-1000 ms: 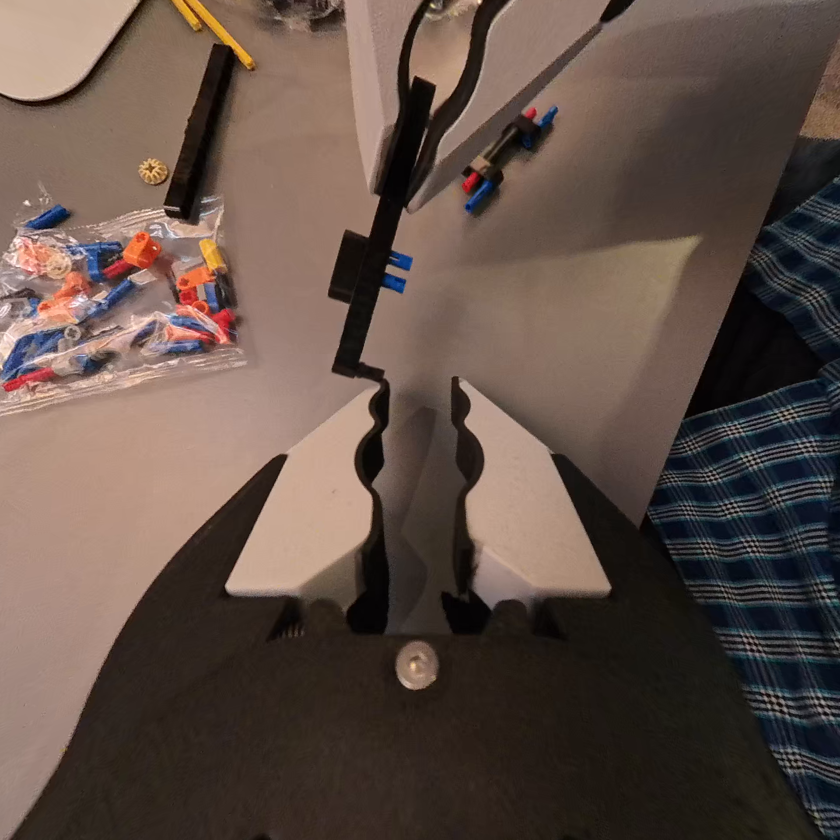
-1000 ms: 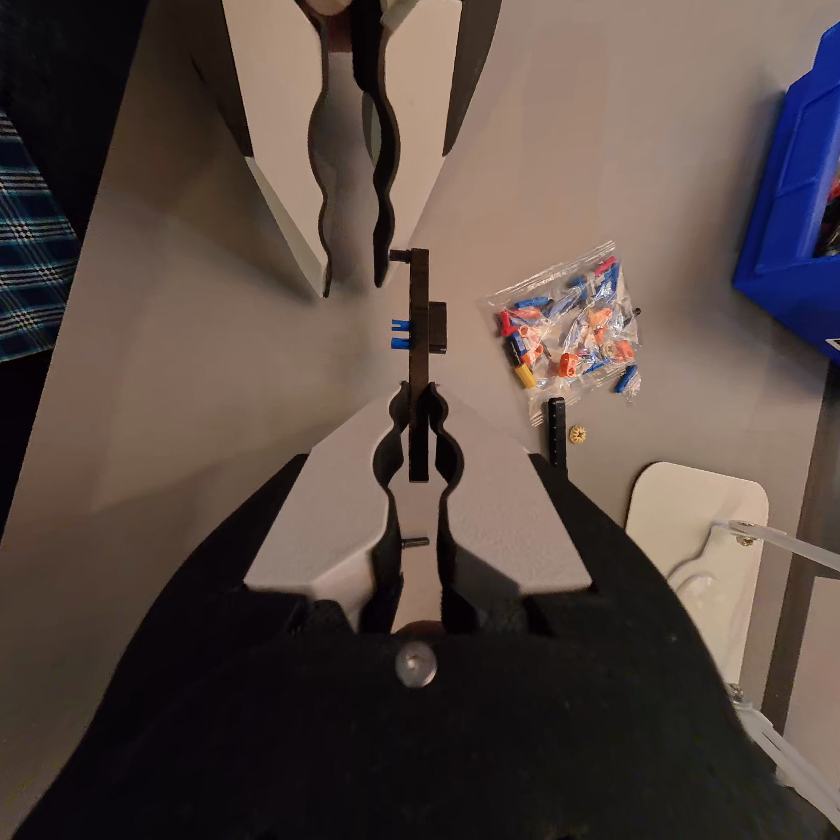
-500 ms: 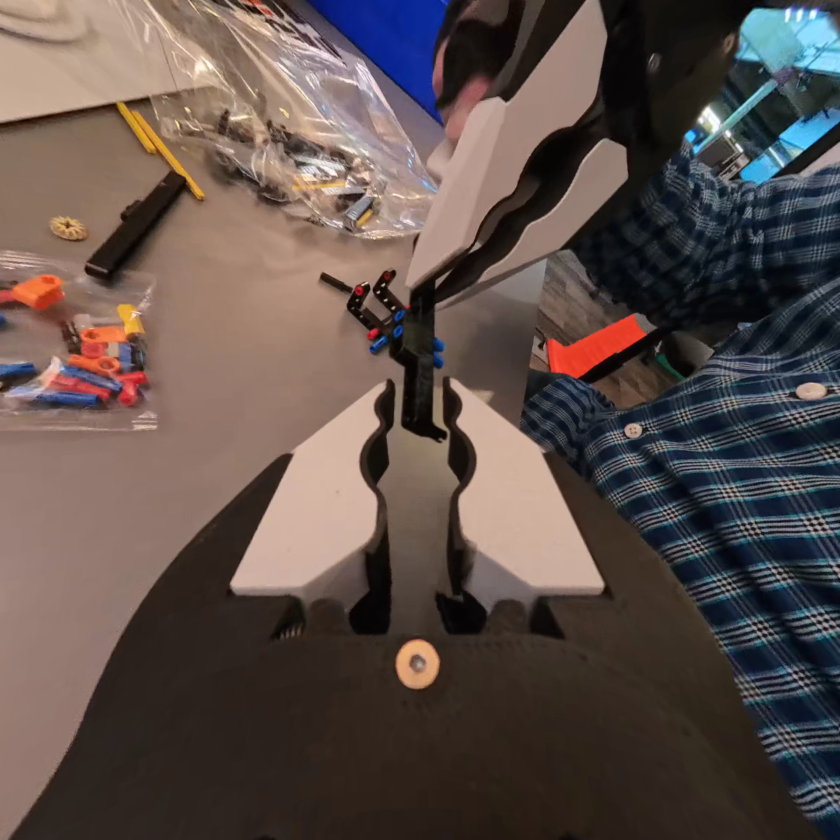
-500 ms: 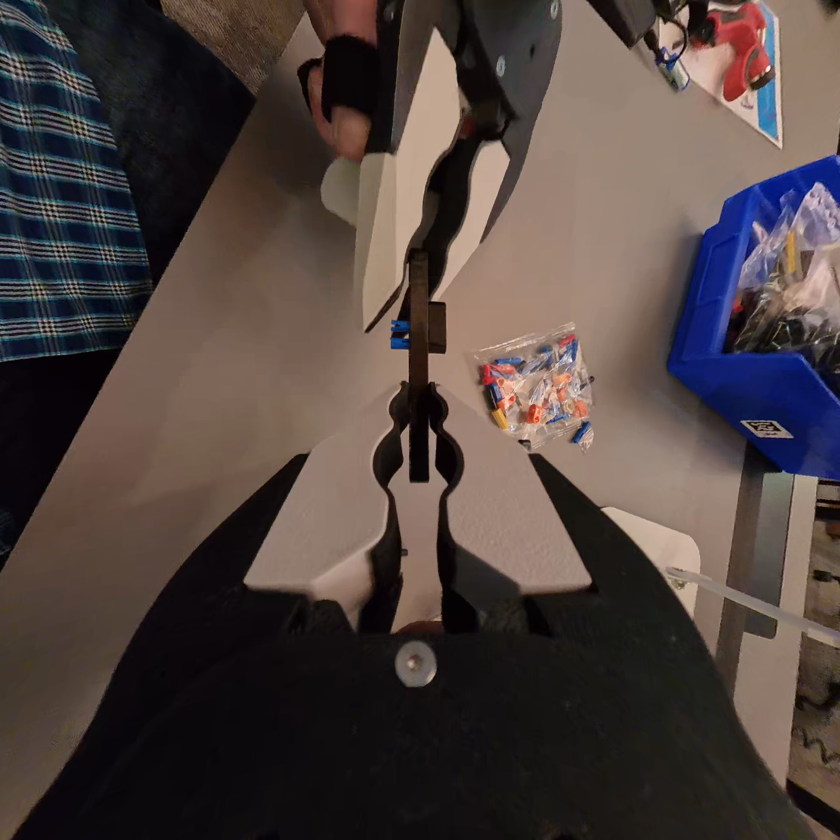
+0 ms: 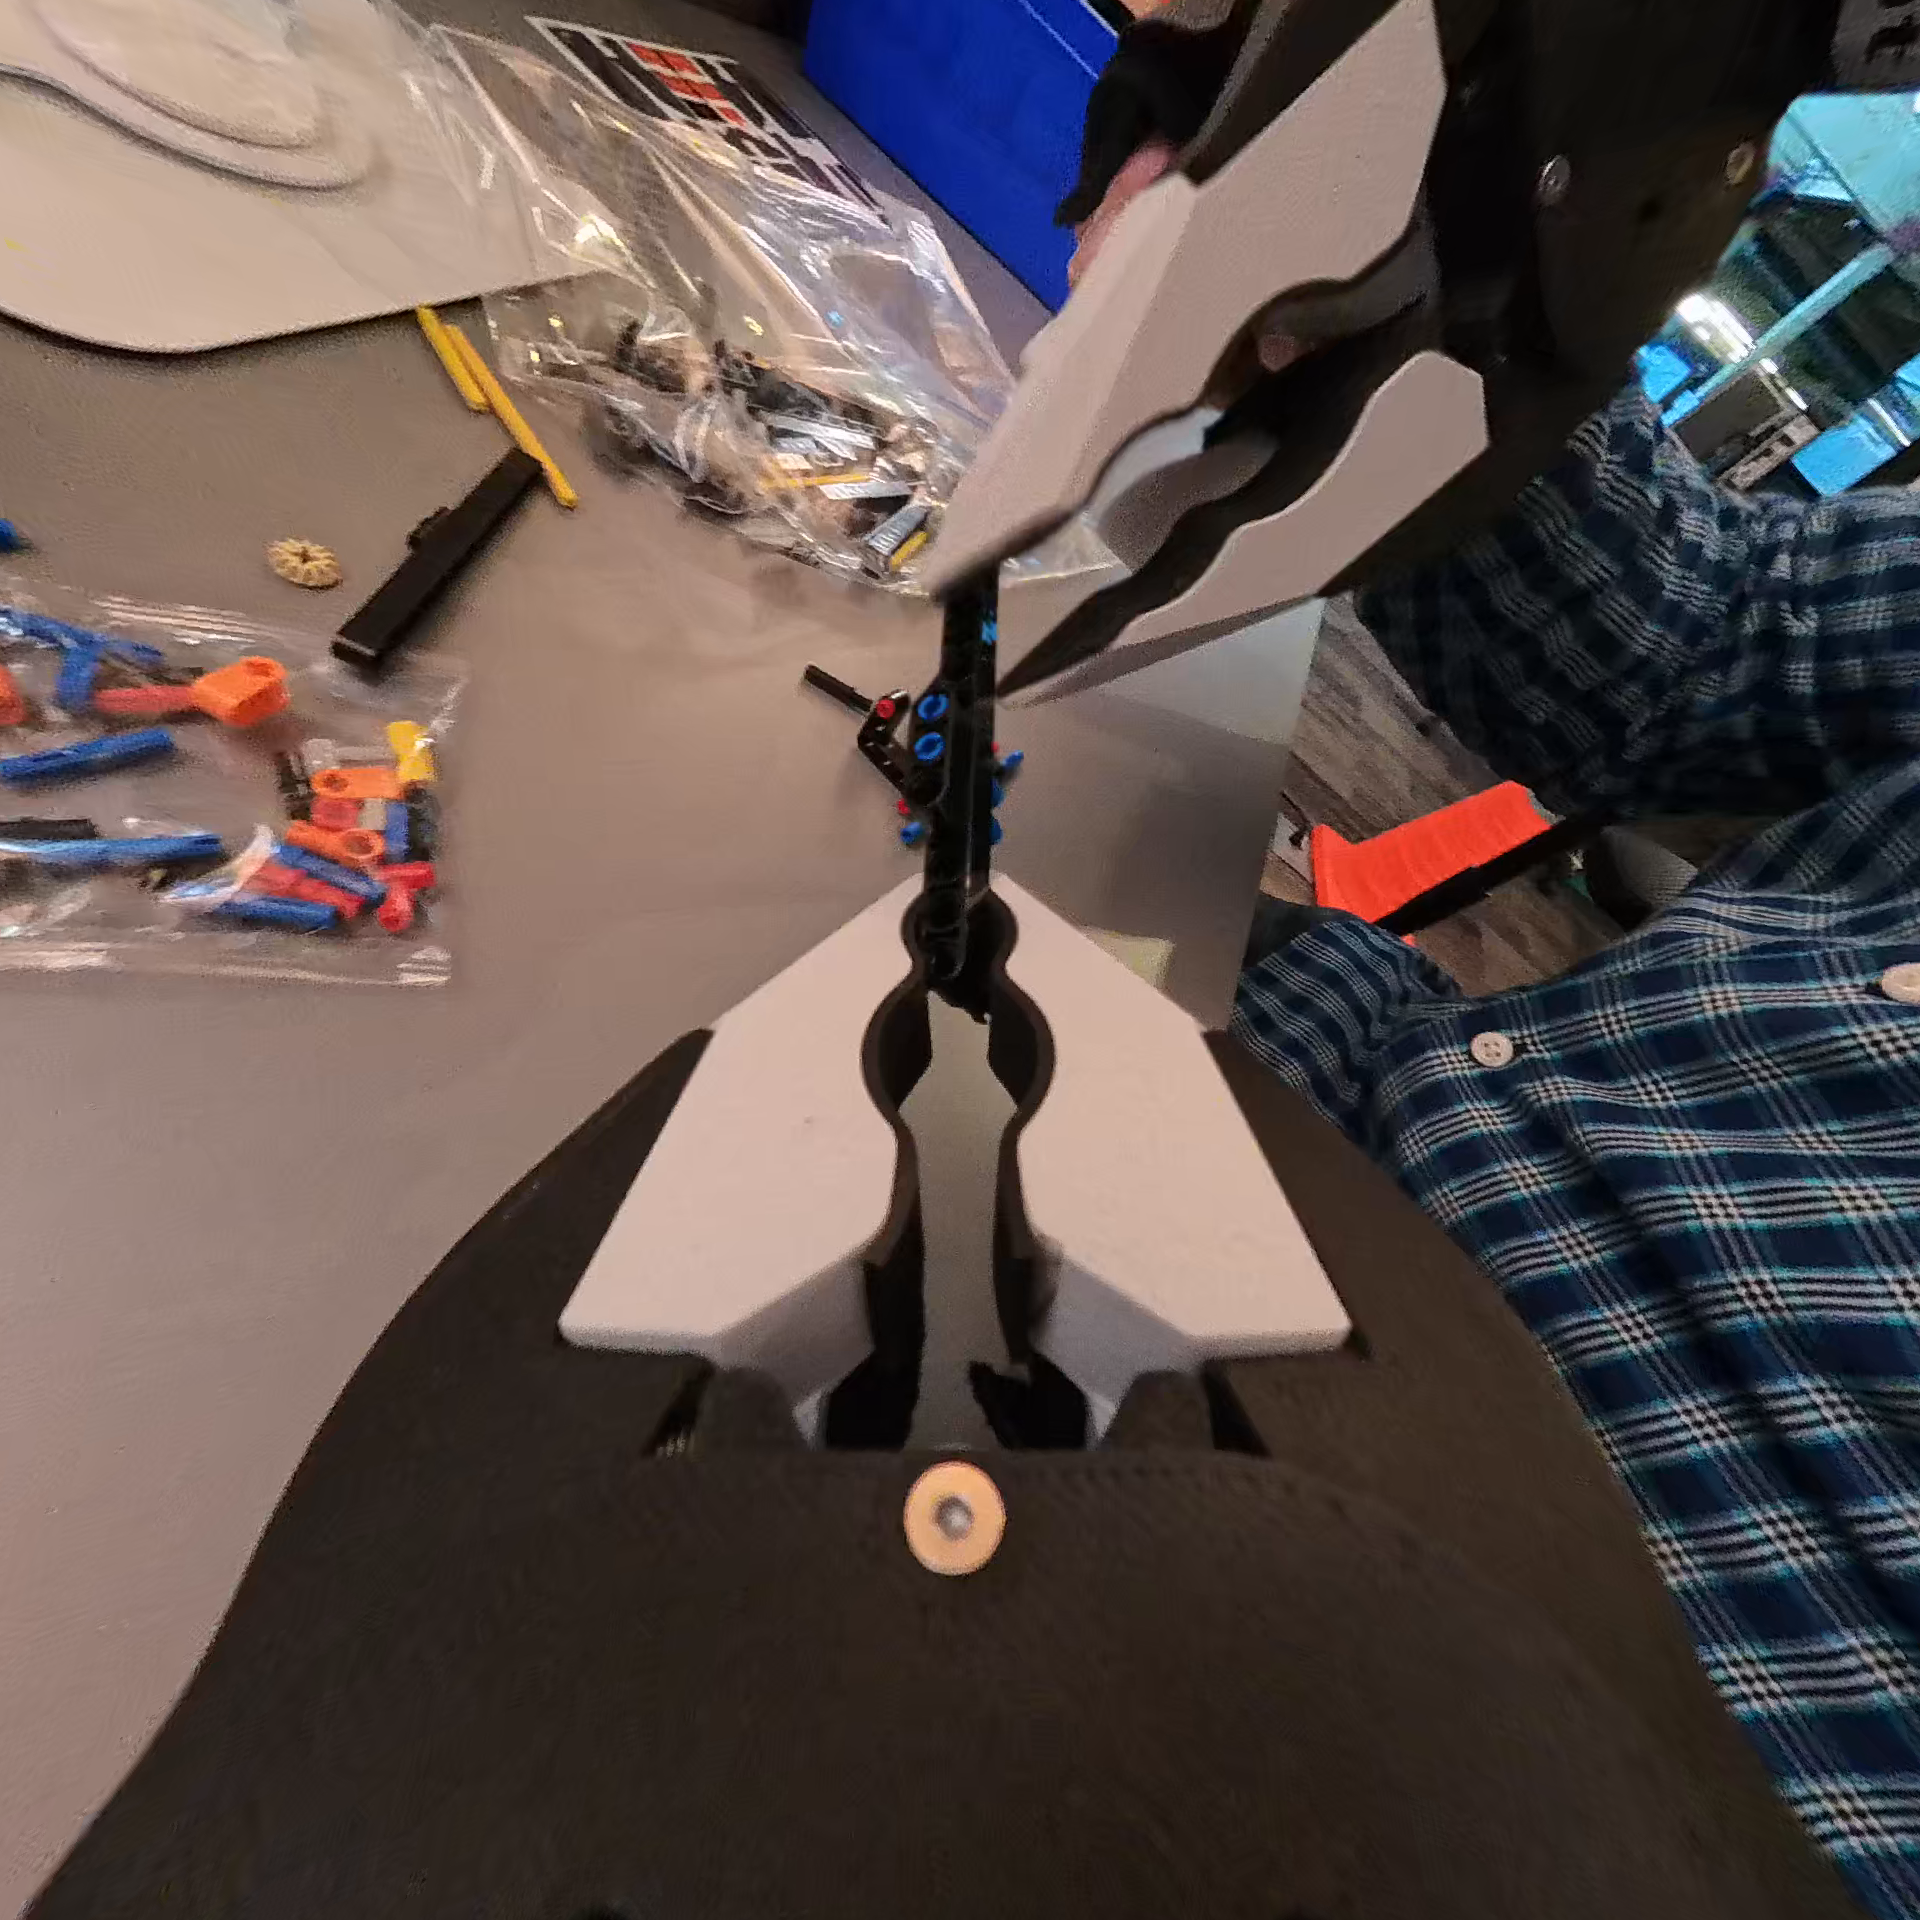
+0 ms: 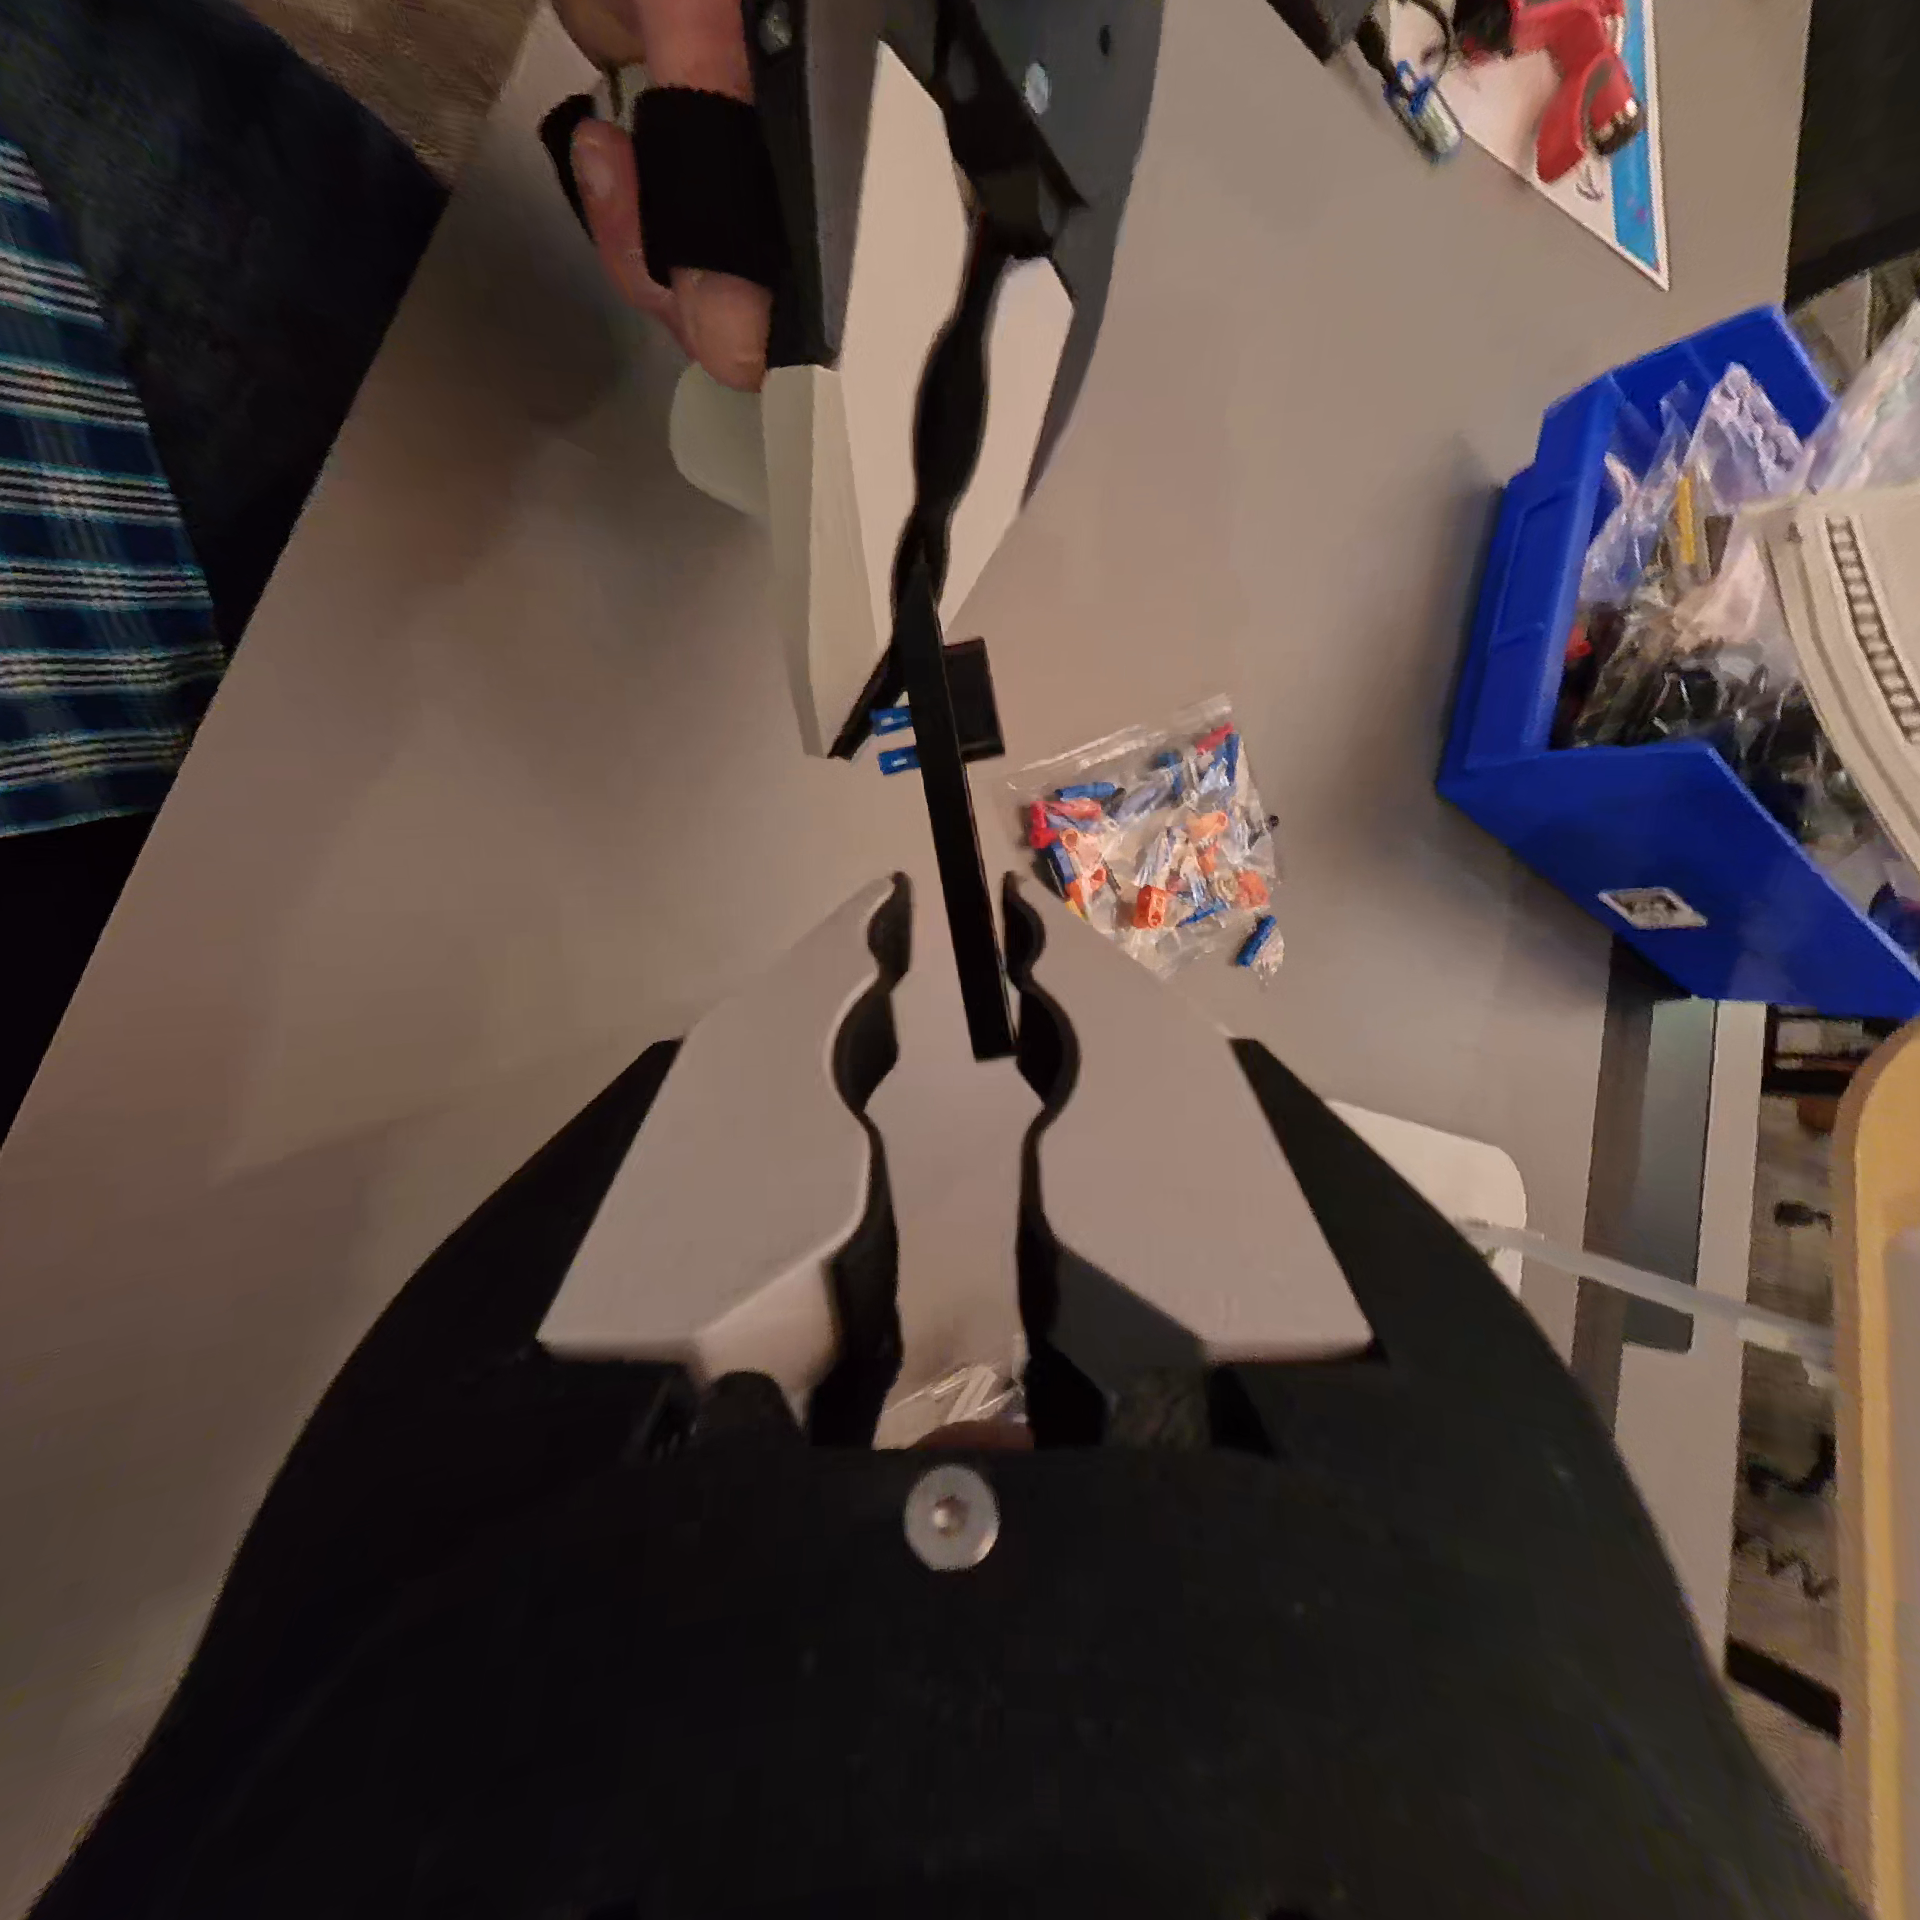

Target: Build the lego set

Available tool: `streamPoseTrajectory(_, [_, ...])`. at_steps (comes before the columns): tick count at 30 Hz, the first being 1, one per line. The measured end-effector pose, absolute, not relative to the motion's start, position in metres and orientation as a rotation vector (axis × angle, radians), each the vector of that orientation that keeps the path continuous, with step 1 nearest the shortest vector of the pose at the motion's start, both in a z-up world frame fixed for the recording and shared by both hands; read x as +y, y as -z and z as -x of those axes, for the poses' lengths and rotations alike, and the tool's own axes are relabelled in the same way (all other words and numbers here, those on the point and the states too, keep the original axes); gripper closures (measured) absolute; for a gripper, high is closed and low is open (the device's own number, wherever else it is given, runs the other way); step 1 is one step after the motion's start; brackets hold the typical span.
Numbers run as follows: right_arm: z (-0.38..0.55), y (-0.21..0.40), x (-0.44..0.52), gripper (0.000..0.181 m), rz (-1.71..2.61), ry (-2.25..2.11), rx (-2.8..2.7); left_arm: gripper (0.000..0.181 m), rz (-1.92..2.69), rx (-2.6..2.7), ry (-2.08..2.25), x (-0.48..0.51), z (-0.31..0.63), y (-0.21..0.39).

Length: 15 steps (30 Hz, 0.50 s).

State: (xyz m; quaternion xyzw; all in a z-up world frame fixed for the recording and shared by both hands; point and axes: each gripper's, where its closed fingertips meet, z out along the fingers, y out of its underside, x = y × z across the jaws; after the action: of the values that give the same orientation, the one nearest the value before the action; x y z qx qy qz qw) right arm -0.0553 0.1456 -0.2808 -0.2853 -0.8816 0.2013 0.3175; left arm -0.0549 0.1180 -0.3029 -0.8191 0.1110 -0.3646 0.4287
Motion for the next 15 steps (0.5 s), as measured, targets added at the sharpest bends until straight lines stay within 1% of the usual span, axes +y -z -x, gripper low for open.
streamPoseTrajectory(1, [0.056, 0.281, 0.151, 0.156, 0.805, -0.538, -2.304, 0.180, 2.046, 0.259, 0.902, 0.119, 0.058, 0.303])
streamPoseTrajectory(2, [0.056, 0.282, 0.155, 0.150, 0.859, -0.557, -2.292, 0.180, 2.046, 0.241, 0.894, 0.120, 0.061, 0.302])
streamPoseTrajectory(4, [0.056, 0.280, 0.162, 0.154, 0.900, -0.594, -2.248, 0.180, 2.050, 0.212, 0.882, 0.121, 0.067, 0.301])
streamPoseTrajectory(10, [0.055, 0.278, 0.169, 0.153, 0.986, -0.630, -2.205, 0.180, 2.042, 0.162, 0.878, 0.118, 0.073, 0.297])
streamPoseTrajectory(14, [0.059, 0.284, 0.174, 0.179, 0.993, -0.579, -2.200, 0.180, 2.037, 0.170, 0.889, 0.114, 0.067, 0.294])
streamPoseTrajectory(15, [0.058, 0.283, 0.174, 0.181, 0.984, -0.580, -2.199, 0.180, 2.033, 0.162, 0.893, 0.113, 0.066, 0.294])
